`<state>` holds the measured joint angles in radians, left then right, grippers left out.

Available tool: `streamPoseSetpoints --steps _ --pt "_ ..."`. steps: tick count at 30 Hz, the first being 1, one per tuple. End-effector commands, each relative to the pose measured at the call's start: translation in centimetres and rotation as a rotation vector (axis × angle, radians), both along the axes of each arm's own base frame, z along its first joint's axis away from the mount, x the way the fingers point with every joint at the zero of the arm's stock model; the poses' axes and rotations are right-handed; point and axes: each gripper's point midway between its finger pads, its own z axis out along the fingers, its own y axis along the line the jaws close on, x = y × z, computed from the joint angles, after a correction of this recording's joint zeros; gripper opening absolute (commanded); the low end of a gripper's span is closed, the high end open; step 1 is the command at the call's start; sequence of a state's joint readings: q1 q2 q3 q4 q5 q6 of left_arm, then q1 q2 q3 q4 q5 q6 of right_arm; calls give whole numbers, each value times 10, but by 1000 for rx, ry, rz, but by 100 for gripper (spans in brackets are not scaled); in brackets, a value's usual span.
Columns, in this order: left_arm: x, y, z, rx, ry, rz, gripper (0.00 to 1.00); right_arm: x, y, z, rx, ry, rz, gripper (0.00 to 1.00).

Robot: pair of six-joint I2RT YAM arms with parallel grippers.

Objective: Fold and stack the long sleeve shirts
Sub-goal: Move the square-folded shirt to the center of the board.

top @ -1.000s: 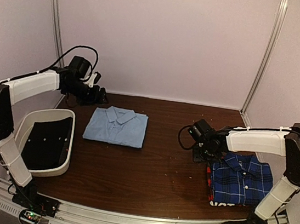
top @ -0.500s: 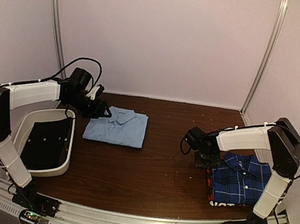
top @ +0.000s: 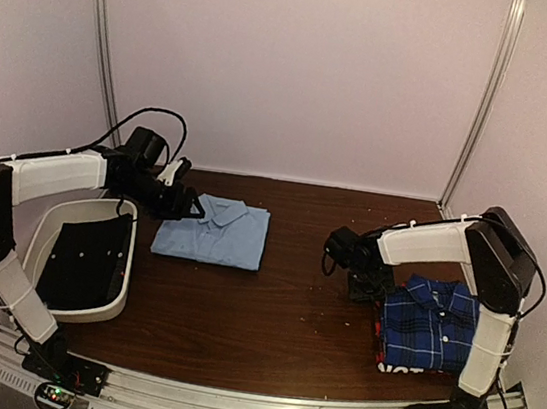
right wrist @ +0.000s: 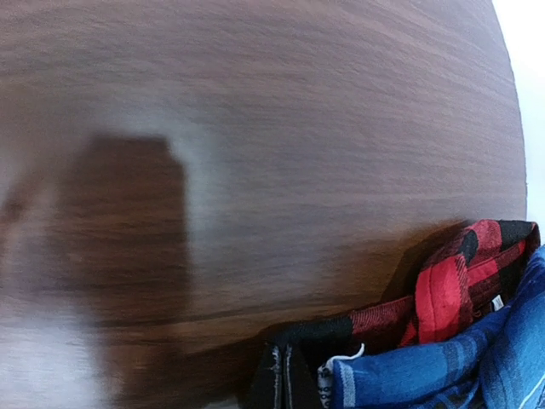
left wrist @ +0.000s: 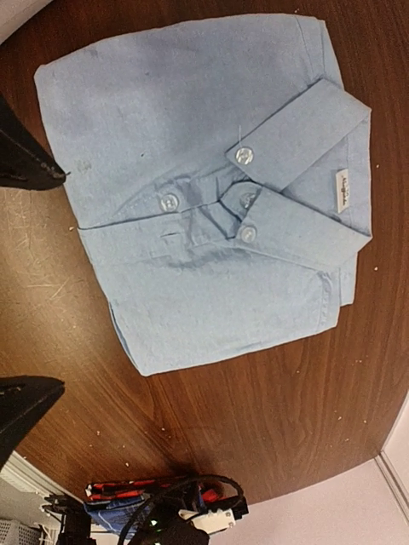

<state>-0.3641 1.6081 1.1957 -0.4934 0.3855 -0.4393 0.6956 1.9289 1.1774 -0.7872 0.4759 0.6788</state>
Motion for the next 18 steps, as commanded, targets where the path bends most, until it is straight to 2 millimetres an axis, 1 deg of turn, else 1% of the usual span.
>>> streamPoseSetpoints --steps 1,4,8,11,12,15,18 --pt "1 -6 18 -39 -70 -29 76 24 51 16 105 -42 69 0" --pt "1 -7 18 -40 -67 -31 76 39 78 22 144 -51 99 0" --pt "0 -7 16 -40 -64 -33 76 59 111 22 204 -55 127 0" --pt "1 -7 14 -38 -62 -30 77 82 133 29 250 -89 136 0" --pt "2 -6 13 -37 -59 -28 77 93 142 37 274 -113 137 0" --pt "2 -7 10 -36 -53 -28 77 117 161 39 315 -134 150 0" --pt "3 -5 9 -25 -54 -21 77 135 174 34 334 -129 166 0"
